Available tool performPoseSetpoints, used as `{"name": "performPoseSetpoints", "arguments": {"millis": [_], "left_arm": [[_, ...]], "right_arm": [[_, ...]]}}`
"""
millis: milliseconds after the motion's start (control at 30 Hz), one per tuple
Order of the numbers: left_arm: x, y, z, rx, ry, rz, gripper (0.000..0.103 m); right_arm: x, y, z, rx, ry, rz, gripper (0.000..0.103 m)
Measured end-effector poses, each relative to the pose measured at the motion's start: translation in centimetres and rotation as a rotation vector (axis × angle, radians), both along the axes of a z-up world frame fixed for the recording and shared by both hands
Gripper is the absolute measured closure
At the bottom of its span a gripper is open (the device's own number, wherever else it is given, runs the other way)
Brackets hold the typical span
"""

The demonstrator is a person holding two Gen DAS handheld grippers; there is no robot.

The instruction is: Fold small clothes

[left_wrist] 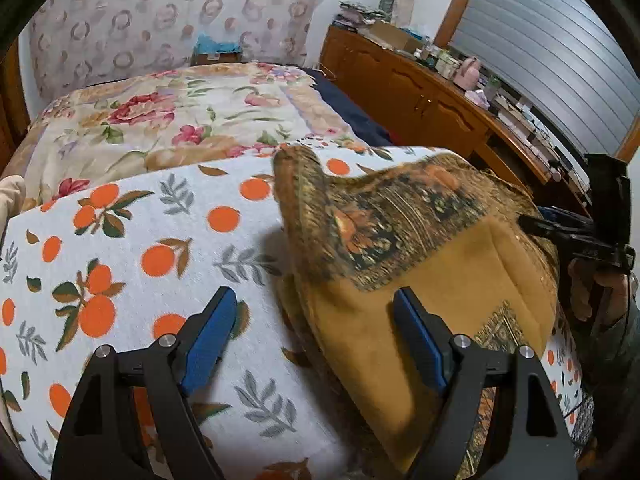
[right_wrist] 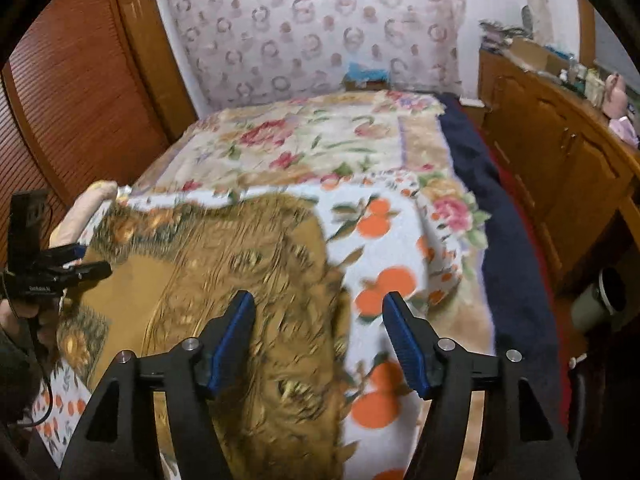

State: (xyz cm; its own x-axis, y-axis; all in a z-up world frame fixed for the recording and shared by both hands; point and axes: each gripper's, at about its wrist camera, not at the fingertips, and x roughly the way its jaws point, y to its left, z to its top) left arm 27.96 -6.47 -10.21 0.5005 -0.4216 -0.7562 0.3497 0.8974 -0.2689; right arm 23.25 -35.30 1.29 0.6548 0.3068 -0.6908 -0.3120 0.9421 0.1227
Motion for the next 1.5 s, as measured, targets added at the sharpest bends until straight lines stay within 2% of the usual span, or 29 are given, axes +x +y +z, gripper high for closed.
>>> {"name": "performPoseSetpoints", "arguments": {"millis": [67,133,300,367,433,467,500,533,600,767,967,1267,1367,1500], "left_arm": [[-0.3,-0.1,0.1,-0.009,0.0,-0.007,0.03],[-0.4,-0.1,0.1,-0.041,0.009,-0.024,0.051],[-0.3,-0.4,0.2,-0.069,0.019,-0.055,0.067],[-0.1,-0.3,0.2,-0.093,0.03,-0.065,0.073],[0.2,-0.2,0.0,-0.11,0.041,-0.071,0.086],[0.2,-0.2,0.0,-0.125,0.048,-0.082,0.09],[0.3,-0.1,0.0,-0.136,0.05,-0.088,0.094],[0.0,-0.2,0.3,-0.136,0.042,-0.096,0.095],[-0.7,-0.2,1.2,-0.138,0.006,-0.107,0.095],[-3.2,0.8,4.8,-0.158,-0.099,-0.114,0.095],[-5.8,4.5,8.2,-0.156,-0.203,-0.052,0.095],[-9.1,14.1,10.3,-0.108,-0.32,0.17,0.095],[-9.9,17.5,10.0,-0.076,-0.34,0.254,0.095],[-10.8,21.9,8.7,-0.083,-0.342,0.35,0.095]], "right_arm": [[0.2,-0.3,-0.7,0.005,0.02,-0.003,0.034],[0.7,-0.8,-1.1,0.027,0.049,-0.008,0.034],[0.8,-0.8,-0.5,0.061,0.053,0.009,0.034],[0.5,0.0,-0.7,0.065,0.056,0.045,0.044],[0.2,0.5,-0.9,0.04,0.047,0.063,0.057],[0.1,0.7,-0.8,0.03,0.044,0.075,0.061],[0.0,0.6,-0.7,0.039,0.045,0.089,0.075],[0.0,0.5,-0.6,0.056,0.044,0.103,0.084],[-0.5,0.5,0.0,0.023,0.011,0.107,0.087],[-1.5,0.6,2.0,0.034,-0.052,0.118,0.089],[-2.2,3.2,5.3,0.018,-0.148,0.181,0.089],[-0.3,12.4,8.3,0.009,-0.26,0.371,0.089],[2.2,16.6,8.9,-0.006,-0.284,0.447,0.089],[5.5,22.8,9.1,-0.04,-0.291,0.534,0.09]]}}
